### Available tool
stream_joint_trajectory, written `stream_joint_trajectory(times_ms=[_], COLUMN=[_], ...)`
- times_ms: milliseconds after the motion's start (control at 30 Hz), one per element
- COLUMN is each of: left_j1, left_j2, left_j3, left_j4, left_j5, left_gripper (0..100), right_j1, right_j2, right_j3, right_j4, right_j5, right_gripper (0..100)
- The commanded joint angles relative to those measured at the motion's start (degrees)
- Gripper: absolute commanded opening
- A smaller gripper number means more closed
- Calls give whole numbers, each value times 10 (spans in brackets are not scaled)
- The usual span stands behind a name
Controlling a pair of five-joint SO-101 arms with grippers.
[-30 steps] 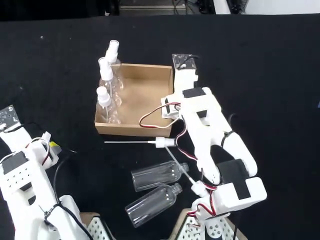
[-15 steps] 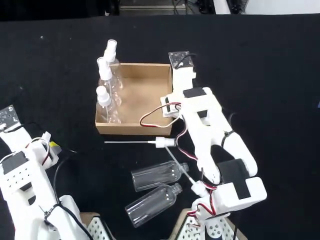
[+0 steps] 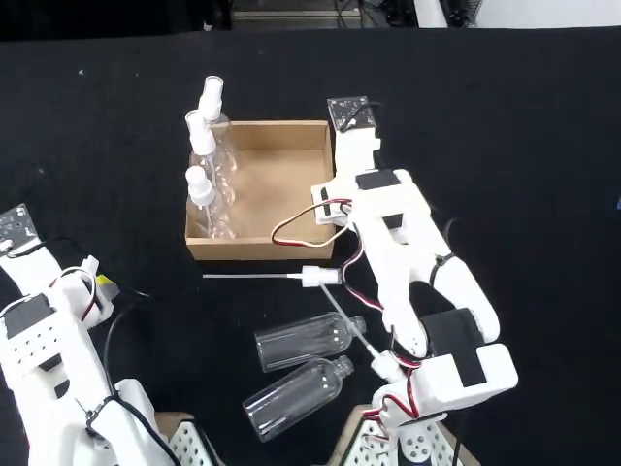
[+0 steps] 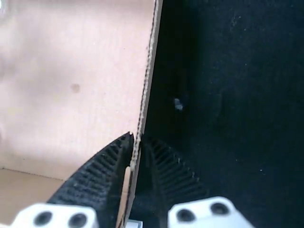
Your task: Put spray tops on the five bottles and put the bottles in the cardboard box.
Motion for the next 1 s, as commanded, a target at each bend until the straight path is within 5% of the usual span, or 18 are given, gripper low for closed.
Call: stream_joint_trajectory(times_ms=[0, 433, 667, 967], left_j1=[7, 7, 7, 7], left_j2=[-11, -11, -11, -11], left_j3=[-6, -6, -6, -6], left_j4=[-7, -6, -6, -8], left_j5=[4, 4, 4, 4], left_gripper=[264, 264, 264, 264], right_j1=[17, 29, 28, 32], right_j2=[-6, -5, -16, -110], right_j3=[-31, -29, -42, -172], right_j4=[-25, -33, -13, 227], right_j5=[6, 1, -16, -13], right_gripper=[17, 24, 139, 145])
